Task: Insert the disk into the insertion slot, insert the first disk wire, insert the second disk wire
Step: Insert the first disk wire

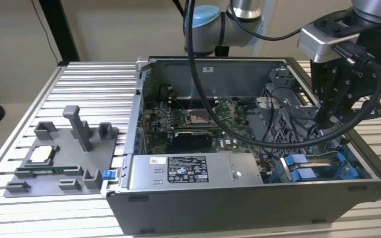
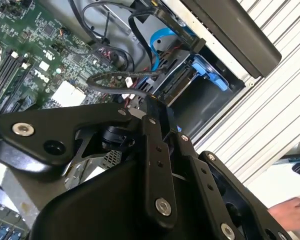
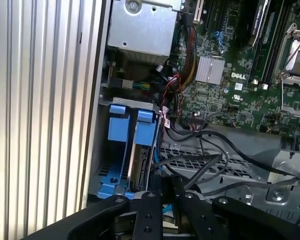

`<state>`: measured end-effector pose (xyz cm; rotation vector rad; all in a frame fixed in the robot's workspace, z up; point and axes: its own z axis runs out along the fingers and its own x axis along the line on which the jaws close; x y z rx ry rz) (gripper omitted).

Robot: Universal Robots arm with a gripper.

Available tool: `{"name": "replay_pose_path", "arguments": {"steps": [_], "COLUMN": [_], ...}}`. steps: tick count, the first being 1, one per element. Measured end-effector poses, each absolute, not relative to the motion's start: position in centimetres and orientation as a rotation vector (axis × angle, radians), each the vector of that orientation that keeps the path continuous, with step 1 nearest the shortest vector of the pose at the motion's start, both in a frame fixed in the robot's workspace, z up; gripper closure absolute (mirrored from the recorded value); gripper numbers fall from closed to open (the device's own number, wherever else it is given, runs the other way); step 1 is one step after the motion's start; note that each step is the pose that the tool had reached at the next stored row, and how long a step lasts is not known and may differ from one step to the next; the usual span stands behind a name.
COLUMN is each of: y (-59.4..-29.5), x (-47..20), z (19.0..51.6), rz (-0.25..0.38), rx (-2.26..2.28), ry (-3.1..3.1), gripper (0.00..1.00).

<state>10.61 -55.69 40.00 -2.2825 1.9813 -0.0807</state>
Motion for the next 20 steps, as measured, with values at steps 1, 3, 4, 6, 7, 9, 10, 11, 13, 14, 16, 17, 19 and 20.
{"name": "replay_pose_path", "arguments": {"steps": [1, 3, 4, 6, 7, 9, 10, 11, 13, 14, 16, 17, 19, 20], "y": [-55.8, -56.1, -56.3, -56.7, -56.9, -57.2, -57.2, -57.2, -57.3, -57.3, -57.3, -57.3, -57.3, -57.3], "x": [10.8, 11.3, 11.5, 11.9, 12.0, 12.3, 12.4, 12.5, 12.7, 12.8, 13.0, 13.1, 13.3, 13.4], "z": [40.0, 40.0, 39.9, 39.8, 39.6, 39.2, 39.0, 38.8, 38.5, 38.4, 38.0, 37.9, 37.6, 37.4], "rz": [-0.076, -0.073, -0.072, -0.071, -0.071, -0.069, -0.068, -0.066, -0.061, -0.058, -0.052, -0.049, -0.043, -0.04], "rx": [-2.284, -2.286, -2.286, -2.287, -2.286, -2.285, -2.283, -2.28, -2.273, -2.27, -2.262, -2.259, -2.251, -2.248], "ry": [1.983, 1.984, 1.985, 1.985, 1.985, 1.984, 1.985, 1.986, 1.988, 1.988, 1.99, 1.991, 1.993, 1.993], "gripper": [1.0, 1.0, 1.0, 1.0, 1.0, 1.0, 1.0, 1.0, 1.0, 1.0, 1.0, 1.0, 1.0, 1.0]}}
